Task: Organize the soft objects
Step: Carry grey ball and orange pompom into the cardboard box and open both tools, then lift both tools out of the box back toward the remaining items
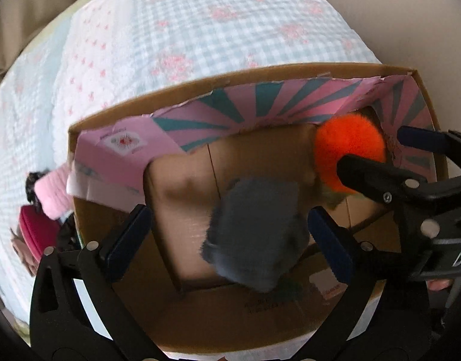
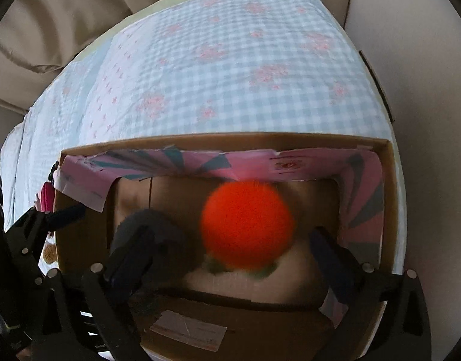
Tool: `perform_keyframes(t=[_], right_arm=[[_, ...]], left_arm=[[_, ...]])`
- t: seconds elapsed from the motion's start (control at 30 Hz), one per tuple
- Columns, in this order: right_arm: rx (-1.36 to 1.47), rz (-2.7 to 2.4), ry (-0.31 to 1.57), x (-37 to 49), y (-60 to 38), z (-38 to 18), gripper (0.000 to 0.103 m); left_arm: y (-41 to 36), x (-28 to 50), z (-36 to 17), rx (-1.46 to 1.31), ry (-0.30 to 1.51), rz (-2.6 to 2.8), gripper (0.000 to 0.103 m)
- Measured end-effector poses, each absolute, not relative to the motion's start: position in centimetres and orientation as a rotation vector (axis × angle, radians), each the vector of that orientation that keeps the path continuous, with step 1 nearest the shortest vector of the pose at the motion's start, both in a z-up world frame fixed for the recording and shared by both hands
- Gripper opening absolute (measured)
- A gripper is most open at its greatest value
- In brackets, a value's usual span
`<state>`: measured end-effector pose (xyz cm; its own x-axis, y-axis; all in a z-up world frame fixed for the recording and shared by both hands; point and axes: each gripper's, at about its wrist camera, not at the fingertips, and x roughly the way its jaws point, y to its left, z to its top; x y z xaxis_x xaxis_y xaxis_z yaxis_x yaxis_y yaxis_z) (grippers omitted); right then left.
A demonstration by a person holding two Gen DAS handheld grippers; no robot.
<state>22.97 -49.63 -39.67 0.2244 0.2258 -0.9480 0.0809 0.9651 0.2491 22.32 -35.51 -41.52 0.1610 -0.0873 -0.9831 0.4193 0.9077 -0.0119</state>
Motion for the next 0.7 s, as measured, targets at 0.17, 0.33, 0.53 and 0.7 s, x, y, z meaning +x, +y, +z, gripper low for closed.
perform_keyframes(t=[0.17, 0.33, 0.53, 0.7], right_arm=[[0.32, 0.075, 1.331, 22.3, -50.4, -39.6, 0.103], [0.322, 0.063, 1.32, 21.7, -50.5, -38.8, 0.103], [0.293, 0.043, 1.275, 20.3, -50.6, -35.8, 0.103], [0.272, 0.033, 1.21, 18.4, -50.4, -31.4, 0.103]], left_arm=[[-34.7, 22.0, -41.2, 0.244, 1.383, -0.369, 0.103], [-34.5, 21.5, -40.1, 0.239, 1.367, -0.37, 0.103], [-34.1, 20.4, -37.4, 0.238, 1.327, -0.372, 0.103], [-33.2, 19.0, -33.3, 0.223, 1.266, -0.37, 0.103]])
